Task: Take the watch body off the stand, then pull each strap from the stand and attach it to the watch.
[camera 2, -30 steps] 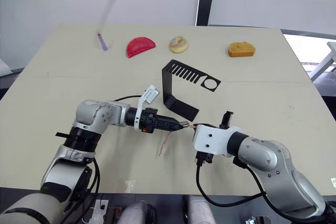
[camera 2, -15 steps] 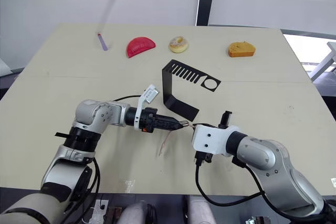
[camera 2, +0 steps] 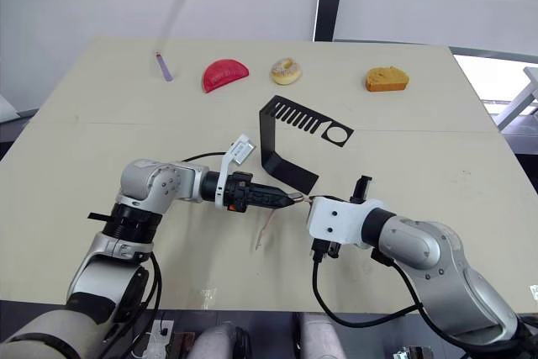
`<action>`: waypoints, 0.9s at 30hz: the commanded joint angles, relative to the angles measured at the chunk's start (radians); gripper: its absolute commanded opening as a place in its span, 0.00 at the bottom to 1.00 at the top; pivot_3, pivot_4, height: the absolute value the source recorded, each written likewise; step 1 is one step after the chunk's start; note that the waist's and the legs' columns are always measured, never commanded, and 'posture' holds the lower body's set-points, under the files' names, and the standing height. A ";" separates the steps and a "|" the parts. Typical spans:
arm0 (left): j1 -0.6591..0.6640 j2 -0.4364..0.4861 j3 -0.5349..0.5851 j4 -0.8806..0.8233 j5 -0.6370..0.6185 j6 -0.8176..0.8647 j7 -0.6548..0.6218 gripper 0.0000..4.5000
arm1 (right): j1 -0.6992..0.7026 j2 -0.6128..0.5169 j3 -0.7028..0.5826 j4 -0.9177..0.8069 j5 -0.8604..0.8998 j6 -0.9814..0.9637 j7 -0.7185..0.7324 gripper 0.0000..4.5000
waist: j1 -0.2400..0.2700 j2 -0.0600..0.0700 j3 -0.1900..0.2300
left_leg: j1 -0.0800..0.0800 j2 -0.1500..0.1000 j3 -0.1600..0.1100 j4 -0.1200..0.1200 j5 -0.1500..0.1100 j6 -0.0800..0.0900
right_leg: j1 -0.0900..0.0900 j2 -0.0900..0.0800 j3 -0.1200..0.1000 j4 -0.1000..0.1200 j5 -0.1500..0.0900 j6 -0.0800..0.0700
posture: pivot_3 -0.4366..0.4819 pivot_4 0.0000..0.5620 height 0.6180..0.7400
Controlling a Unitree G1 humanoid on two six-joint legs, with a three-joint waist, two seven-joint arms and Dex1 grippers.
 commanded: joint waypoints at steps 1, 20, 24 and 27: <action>-0.011 -0.032 -0.004 -0.058 -0.057 0.004 -0.012 0.35 | -0.022 0.013 0.001 -0.023 0.001 -0.008 0.013 0.00 | 0.000 0.000 0.000 | 0.000 0.000 0.000 0.000 0.000 0.000 | 0.000 0.000 0.000 0.000 0.000 0.000 | 0.48 0.27 0.98; -0.010 -0.026 -0.008 -0.042 -0.047 -0.017 -0.008 0.35 | -0.035 0.009 -0.004 -0.032 0.004 -0.001 0.018 0.00 | 0.000 0.000 0.000 | 0.000 0.000 0.000 0.000 0.000 0.000 | 0.000 0.000 0.000 0.000 0.000 0.000 | 0.48 0.27 0.98; -0.010 -0.027 -0.008 -0.043 -0.050 -0.017 -0.009 0.35 | -0.030 0.010 -0.003 -0.031 0.004 -0.002 0.017 0.00 | 0.000 0.000 0.000 | 0.000 0.000 0.000 0.000 0.000 0.000 | 0.000 0.000 0.000 0.000 0.000 0.000 | 0.48 0.27 0.98; -0.011 -0.028 -0.007 -0.044 -0.052 -0.015 -0.010 0.35 | -0.028 0.010 -0.003 -0.029 0.002 -0.004 0.016 0.00 | 0.000 0.000 0.000 | 0.000 0.000 0.000 0.000 0.000 0.000 | 0.000 0.000 0.000 0.000 0.000 0.000 | 0.48 0.27 0.98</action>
